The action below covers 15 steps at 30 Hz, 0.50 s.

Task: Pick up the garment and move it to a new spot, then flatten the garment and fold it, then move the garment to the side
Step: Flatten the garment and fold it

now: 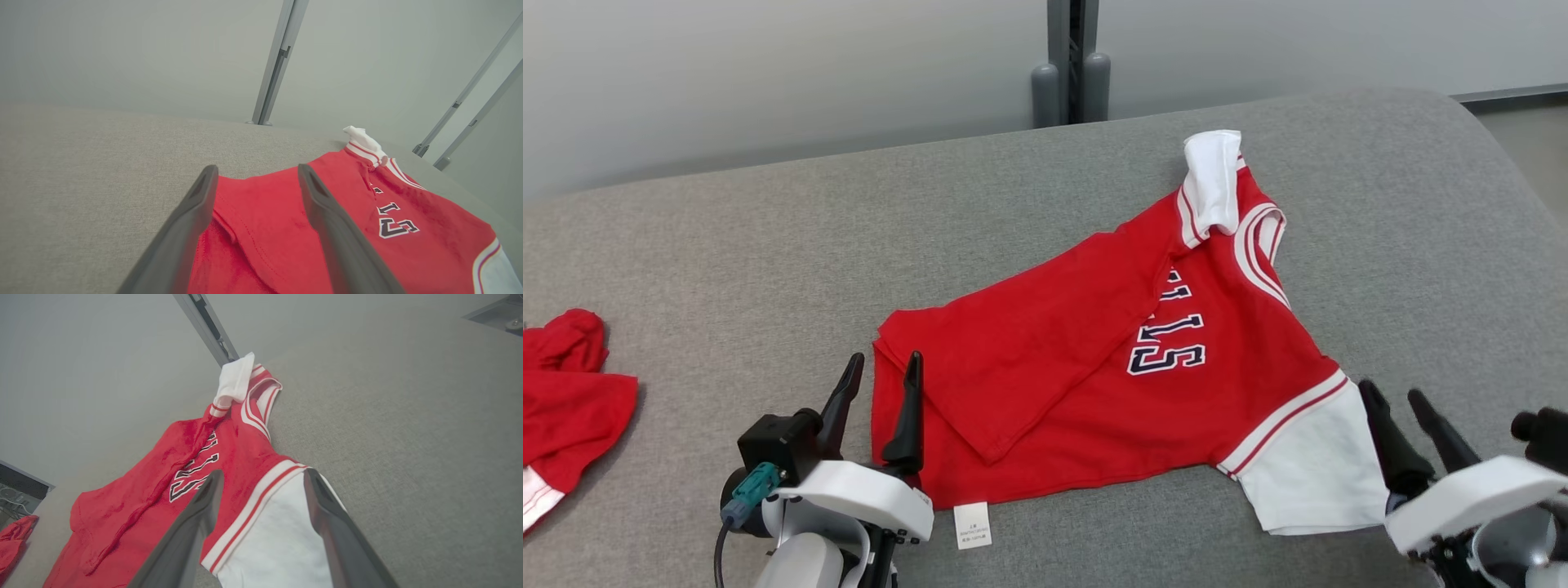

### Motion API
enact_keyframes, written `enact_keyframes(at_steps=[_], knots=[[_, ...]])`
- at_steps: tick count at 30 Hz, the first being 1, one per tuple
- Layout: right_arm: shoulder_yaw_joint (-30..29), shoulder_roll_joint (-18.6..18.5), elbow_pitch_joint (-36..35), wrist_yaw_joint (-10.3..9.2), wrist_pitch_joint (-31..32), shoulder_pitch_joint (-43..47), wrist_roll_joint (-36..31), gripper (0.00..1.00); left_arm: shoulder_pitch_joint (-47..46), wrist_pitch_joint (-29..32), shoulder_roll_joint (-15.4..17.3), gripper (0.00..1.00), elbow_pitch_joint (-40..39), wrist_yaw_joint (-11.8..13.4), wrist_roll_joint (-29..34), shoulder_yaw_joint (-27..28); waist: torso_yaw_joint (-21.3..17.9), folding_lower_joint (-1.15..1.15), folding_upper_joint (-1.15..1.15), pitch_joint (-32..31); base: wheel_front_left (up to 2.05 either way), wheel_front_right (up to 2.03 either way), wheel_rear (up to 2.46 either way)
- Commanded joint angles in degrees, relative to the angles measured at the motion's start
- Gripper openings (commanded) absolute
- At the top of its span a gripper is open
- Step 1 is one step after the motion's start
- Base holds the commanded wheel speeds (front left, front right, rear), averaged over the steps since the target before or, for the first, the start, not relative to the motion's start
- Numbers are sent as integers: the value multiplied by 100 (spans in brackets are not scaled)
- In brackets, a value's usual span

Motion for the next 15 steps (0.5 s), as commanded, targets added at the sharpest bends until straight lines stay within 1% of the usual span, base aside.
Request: enact_keyframes(at_steps=[1,4,7,10,15], knots=[[38,-18,-206,0,-130,-209,-54,100,3,-22,26,100,15,4,-26,-19,114,0,0,-7,0,0,0],[221,-21,-504,1,-348,-514,-216,100,-19,-21,27,100,25,19,-51,-66,248,0,0,7,0,0,0],[389,-34,-586,0,-612,-820,-146,100,-37,-22,25,100,33,17,-81,-96,346,0,0,31,0,0,0],[660,-212,-527,0,-947,-1059,-313,100,-107,-22,27,100,39,7,-64,-183,466,0,0,97,0,0,0],[847,-268,-306,0,-1393,-1184,-298,100,-150,-22,26,100,44,32,-105,-309,554,0,0,182,0,0,0]])
